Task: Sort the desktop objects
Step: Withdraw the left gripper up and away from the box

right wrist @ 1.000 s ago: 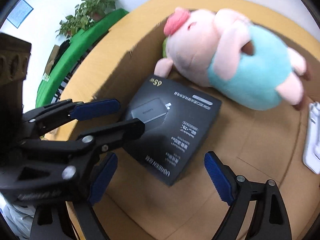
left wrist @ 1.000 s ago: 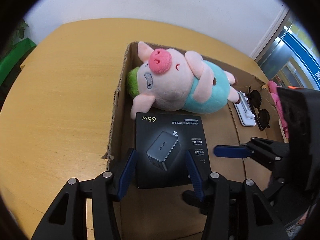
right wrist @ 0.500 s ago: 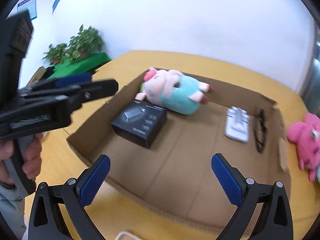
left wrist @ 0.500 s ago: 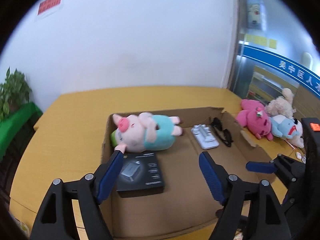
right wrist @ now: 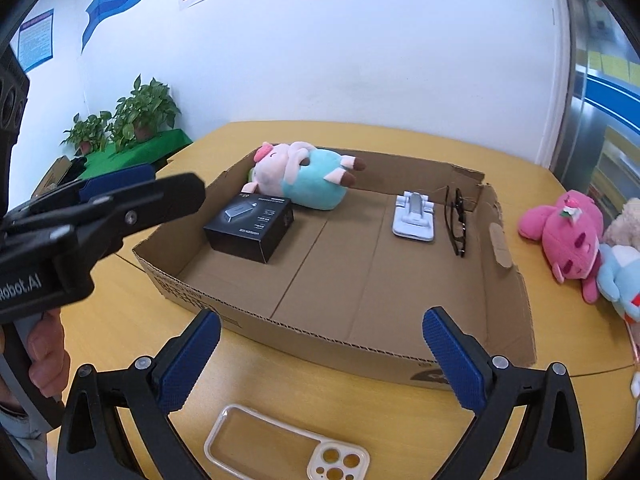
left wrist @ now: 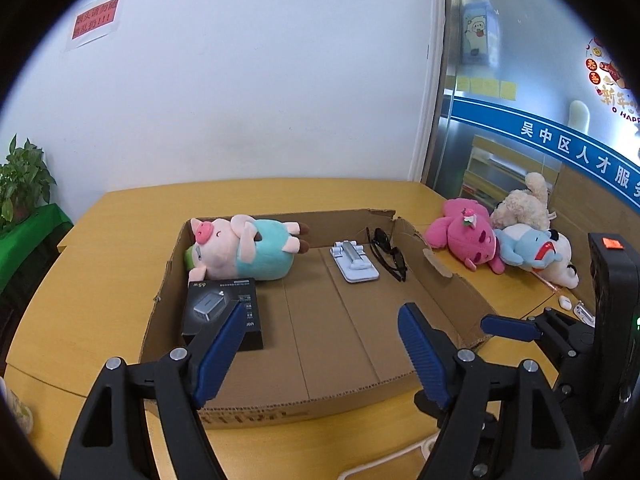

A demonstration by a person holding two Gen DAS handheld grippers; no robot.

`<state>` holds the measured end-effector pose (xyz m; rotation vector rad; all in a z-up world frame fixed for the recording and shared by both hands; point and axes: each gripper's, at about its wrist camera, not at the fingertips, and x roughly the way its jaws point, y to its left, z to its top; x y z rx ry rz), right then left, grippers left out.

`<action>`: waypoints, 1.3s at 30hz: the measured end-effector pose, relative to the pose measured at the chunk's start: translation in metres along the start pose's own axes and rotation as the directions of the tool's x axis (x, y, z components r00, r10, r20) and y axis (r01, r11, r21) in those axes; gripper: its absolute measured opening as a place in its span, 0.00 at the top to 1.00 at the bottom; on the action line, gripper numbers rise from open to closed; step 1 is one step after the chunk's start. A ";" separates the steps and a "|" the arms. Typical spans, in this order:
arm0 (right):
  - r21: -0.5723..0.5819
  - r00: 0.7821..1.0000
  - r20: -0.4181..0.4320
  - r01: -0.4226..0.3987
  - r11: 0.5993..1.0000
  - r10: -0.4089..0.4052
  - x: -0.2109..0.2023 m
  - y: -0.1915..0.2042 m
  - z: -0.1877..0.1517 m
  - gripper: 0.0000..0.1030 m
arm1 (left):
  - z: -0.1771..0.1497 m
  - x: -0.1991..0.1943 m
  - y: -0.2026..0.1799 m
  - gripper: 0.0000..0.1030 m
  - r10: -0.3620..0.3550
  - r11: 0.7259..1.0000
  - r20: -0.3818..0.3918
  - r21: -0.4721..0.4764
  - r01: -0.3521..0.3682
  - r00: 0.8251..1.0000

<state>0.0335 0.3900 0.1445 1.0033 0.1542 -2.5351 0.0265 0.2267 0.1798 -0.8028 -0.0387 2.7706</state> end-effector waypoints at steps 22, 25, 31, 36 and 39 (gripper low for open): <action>0.048 0.999 0.027 0.027 0.998 -0.028 -0.017 -0.014 -0.029 0.00 | -0.037 -0.007 -0.011 0.24 0.014 1.000 -0.029 -0.027 -0.015 0.999; 0.035 0.998 0.047 0.035 0.999 -0.037 -0.023 -0.014 -0.031 0.00 | -0.041 -0.010 -0.015 0.24 0.019 1.000 -0.031 -0.013 -0.019 0.999; 0.045 0.997 0.073 0.008 0.999 -0.012 -0.030 -0.018 -0.050 0.00 | -0.056 -0.014 -0.021 0.24 0.017 1.000 -0.039 -0.005 -0.017 0.999; 0.068 1.000 -0.001 -0.001 0.998 0.001 -0.021 -0.023 -0.087 0.00 | -0.079 -0.008 -0.027 0.24 0.000 1.000 -0.097 -0.008 -0.001 0.995; 0.110 0.998 -0.049 -0.020 0.994 0.026 -0.015 -0.032 -0.111 0.00 | -0.096 0.001 -0.033 0.24 0.001 1.000 -0.150 0.007 0.000 0.989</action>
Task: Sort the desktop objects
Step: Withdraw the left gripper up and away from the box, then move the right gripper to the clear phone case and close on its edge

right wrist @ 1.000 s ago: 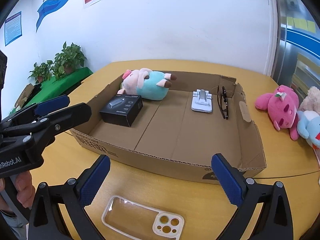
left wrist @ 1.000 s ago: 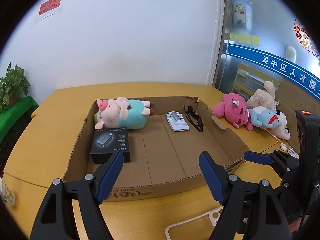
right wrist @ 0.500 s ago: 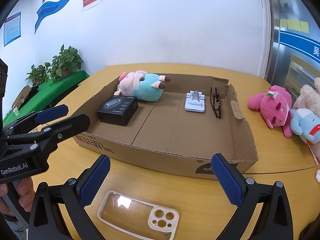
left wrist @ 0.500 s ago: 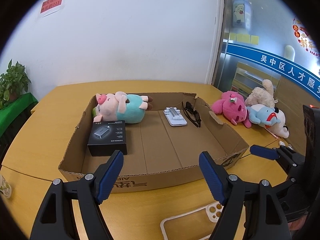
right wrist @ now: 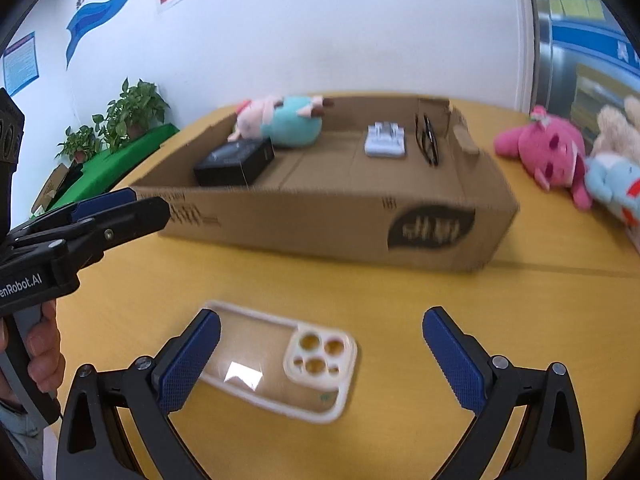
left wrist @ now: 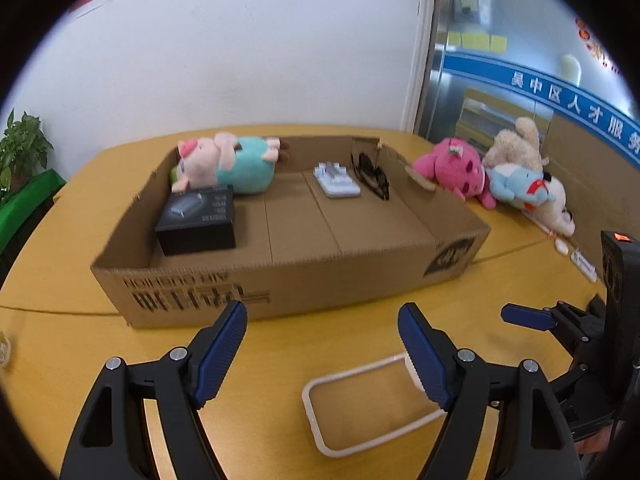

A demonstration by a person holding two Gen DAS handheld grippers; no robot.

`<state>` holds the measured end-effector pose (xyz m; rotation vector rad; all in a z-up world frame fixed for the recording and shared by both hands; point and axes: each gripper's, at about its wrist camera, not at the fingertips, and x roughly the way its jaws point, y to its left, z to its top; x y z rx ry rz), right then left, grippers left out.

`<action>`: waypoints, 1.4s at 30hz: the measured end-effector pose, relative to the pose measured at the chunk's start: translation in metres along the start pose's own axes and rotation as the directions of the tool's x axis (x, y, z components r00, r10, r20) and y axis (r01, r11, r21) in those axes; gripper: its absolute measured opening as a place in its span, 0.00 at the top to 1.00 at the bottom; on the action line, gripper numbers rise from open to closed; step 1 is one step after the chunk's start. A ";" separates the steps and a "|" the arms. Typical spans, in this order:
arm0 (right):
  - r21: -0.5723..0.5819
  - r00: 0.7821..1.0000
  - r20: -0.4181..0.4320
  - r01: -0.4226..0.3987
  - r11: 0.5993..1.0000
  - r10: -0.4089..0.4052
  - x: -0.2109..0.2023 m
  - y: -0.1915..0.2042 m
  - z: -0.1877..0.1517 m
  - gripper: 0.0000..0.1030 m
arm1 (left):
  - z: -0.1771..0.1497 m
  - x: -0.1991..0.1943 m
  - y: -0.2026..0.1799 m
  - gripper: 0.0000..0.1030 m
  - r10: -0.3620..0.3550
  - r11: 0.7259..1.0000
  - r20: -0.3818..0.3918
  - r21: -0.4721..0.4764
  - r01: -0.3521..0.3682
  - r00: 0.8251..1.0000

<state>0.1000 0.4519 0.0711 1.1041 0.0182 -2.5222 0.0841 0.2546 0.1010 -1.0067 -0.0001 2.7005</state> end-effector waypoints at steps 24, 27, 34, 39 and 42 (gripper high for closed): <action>0.070 0.991 -0.125 -0.041 0.997 0.049 0.017 -0.021 -0.067 0.00 | -0.071 0.037 -0.009 0.26 -0.132 0.990 -0.211 -0.074 0.119 0.969; 0.032 0.990 -0.126 -0.057 0.998 0.060 0.021 -0.007 -0.067 0.00 | -0.075 0.040 -0.008 0.26 -0.152 0.987 -0.223 -0.093 0.134 0.963; -0.008 0.976 -0.128 -0.178 0.984 0.175 0.022 0.022 -0.064 0.01 | -0.077 0.039 0.004 0.45 -0.170 0.980 -0.222 -0.138 0.141 0.960; 0.044 0.986 -0.101 -0.130 0.991 0.134 0.016 0.000 -0.062 0.00 | -0.073 0.043 0.013 0.47 -0.198 0.969 -0.217 -0.190 0.158 0.956; 0.060 0.986 -0.113 -0.119 0.991 0.125 0.022 -0.005 -0.059 0.04 | -0.070 0.049 0.010 0.49 -0.209 0.967 -0.216 -0.192 0.168 0.954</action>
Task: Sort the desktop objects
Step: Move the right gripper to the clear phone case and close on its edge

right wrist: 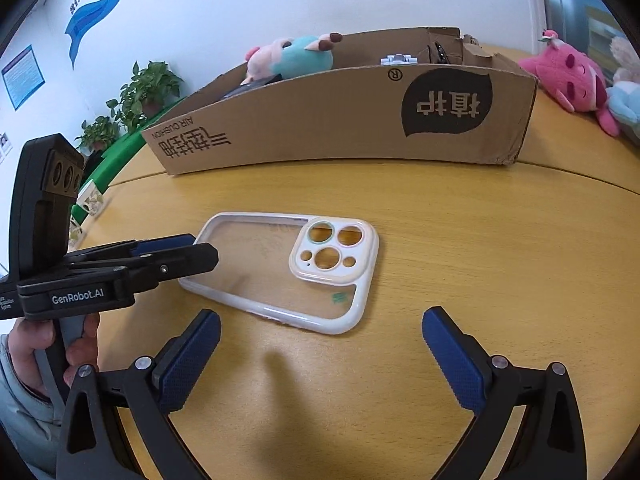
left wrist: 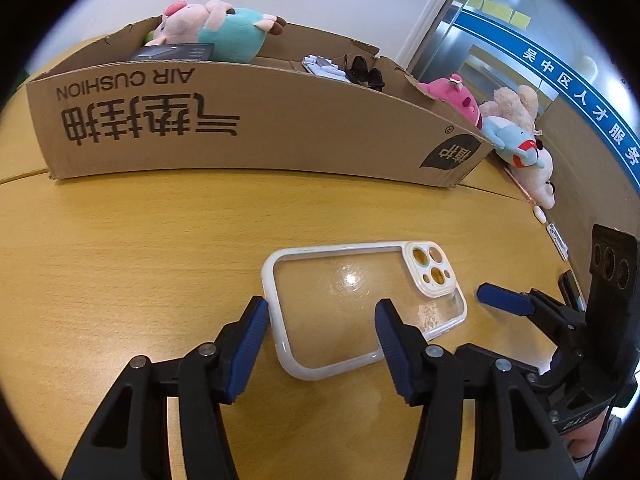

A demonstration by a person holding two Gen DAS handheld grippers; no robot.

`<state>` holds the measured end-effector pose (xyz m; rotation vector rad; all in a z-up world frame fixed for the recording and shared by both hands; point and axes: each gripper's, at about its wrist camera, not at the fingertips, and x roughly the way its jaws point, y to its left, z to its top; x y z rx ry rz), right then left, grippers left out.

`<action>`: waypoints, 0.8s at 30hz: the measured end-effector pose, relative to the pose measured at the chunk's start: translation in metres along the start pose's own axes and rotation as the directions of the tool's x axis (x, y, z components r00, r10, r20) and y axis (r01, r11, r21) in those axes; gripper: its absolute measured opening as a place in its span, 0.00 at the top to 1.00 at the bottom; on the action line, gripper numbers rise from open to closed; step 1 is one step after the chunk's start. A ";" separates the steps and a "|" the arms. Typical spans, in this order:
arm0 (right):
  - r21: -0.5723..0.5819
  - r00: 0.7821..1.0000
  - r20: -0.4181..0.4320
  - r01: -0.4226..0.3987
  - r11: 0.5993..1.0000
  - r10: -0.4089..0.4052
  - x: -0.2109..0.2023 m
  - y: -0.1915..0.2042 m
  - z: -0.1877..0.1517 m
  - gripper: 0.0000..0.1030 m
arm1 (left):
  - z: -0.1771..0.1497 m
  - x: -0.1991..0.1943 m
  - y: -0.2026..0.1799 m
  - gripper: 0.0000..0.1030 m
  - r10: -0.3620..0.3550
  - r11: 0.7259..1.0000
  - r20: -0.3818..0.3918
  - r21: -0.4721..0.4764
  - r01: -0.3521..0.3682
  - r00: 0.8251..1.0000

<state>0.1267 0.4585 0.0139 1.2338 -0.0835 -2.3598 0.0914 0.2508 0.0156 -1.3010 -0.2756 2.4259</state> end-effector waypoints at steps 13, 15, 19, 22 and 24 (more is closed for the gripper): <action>-0.005 0.998 -0.038 -0.046 0.999 0.046 0.005 0.008 0.003 0.13 | -0.006 -0.007 0.004 0.68 0.002 1.000 -0.033 0.007 -0.001 0.999; -0.016 0.996 -0.051 -0.075 0.997 0.074 -0.002 0.008 -0.002 0.13 | -0.010 -0.012 0.007 0.68 -0.026 0.999 -0.052 0.017 0.027 0.998; -0.116 0.996 -0.084 -0.049 0.992 0.040 -0.009 0.005 -0.010 0.06 | -0.010 -0.019 0.006 0.51 -0.004 0.994 -0.037 0.107 0.008 0.999; -0.223 0.991 -0.132 0.000 0.975 -0.030 -0.002 0.002 -0.007 0.04 | -0.007 -0.013 0.004 0.34 -0.002 0.979 -0.044 0.202 0.011 0.999; -0.246 0.989 -0.141 0.007 0.969 -0.043 0.002 0.002 -0.004 0.04 | -0.005 -0.005 0.002 0.33 0.008 0.967 -0.071 0.256 0.010 0.997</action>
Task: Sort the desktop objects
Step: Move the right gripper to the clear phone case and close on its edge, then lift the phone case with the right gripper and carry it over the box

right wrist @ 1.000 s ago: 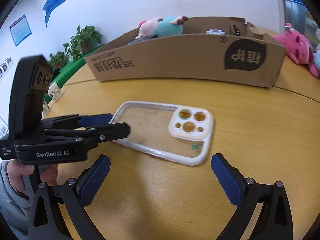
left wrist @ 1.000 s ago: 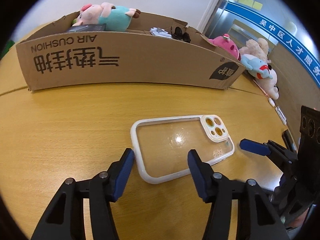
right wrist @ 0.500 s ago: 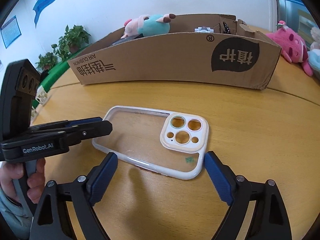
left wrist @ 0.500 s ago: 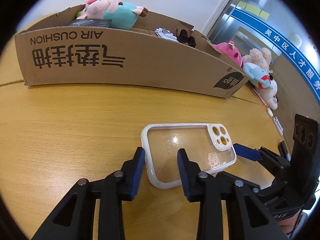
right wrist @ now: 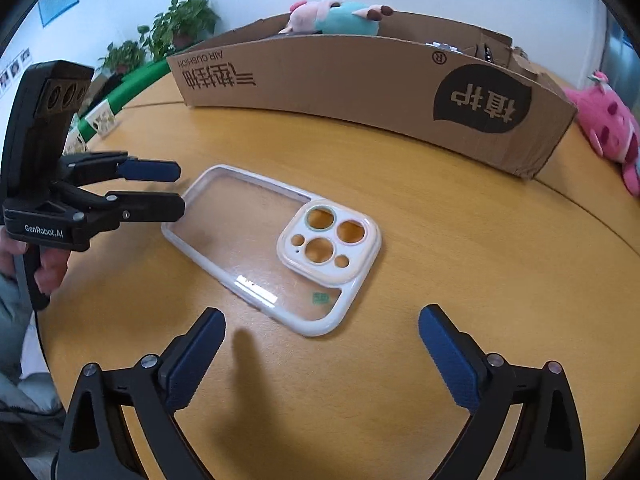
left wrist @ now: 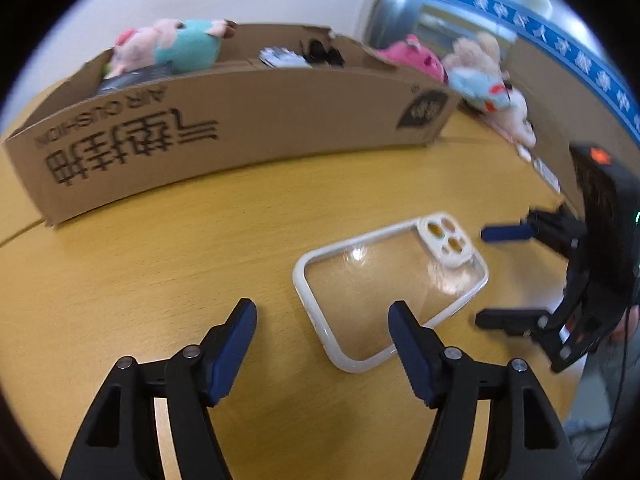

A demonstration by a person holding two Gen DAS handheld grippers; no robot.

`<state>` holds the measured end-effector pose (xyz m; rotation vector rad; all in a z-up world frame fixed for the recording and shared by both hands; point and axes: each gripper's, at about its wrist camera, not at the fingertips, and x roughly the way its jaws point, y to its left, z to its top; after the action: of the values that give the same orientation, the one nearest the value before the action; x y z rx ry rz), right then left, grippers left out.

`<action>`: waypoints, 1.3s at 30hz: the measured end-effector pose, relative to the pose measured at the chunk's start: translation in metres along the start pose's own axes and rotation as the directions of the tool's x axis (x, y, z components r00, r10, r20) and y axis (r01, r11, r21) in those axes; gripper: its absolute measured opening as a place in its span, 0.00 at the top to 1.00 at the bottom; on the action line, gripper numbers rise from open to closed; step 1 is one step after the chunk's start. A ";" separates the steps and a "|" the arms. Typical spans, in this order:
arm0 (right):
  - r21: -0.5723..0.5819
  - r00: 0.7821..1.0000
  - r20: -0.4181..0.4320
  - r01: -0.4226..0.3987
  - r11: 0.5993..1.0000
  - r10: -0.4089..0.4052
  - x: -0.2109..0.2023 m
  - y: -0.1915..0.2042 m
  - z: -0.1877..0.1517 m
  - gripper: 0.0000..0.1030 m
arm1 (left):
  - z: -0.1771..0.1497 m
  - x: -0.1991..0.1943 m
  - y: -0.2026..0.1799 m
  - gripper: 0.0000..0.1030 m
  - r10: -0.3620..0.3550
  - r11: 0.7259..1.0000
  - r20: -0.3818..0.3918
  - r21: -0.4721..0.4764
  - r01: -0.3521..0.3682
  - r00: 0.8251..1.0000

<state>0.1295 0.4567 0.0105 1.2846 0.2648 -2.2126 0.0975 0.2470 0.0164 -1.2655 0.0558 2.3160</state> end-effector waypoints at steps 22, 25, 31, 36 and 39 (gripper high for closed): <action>0.033 0.976 0.214 0.039 0.999 -0.045 -0.025 0.022 0.038 0.21 | 0.041 -0.041 -0.013 0.35 0.030 0.998 0.201 -0.068 -0.017 0.979; 0.041 0.953 0.294 0.065 0.997 -0.074 -0.045 0.024 0.059 0.21 | 0.052 -0.051 -0.011 0.35 0.036 0.997 0.234 -0.077 -0.018 0.972; 0.036 0.922 0.367 0.120 0.992 -0.125 -0.060 0.026 0.097 0.21 | 0.085 -0.070 -0.001 0.38 0.064 0.993 0.339 -0.117 -0.025 0.939; 0.041 0.899 0.415 0.133 0.990 -0.138 -0.068 0.027 0.125 0.22 | 0.119 -0.075 0.011 0.38 0.094 0.991 0.365 -0.126 -0.051 0.926; 0.056 0.890 0.435 0.127 0.990 -0.139 -0.070 0.017 0.148 0.21 | 0.143 -0.072 0.022 0.38 0.093 0.991 0.375 -0.128 -0.048 0.922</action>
<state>0.0565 0.4048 0.1487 0.7613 0.1510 -2.5567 0.0086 0.2365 0.1512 -0.8534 -0.1712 2.6196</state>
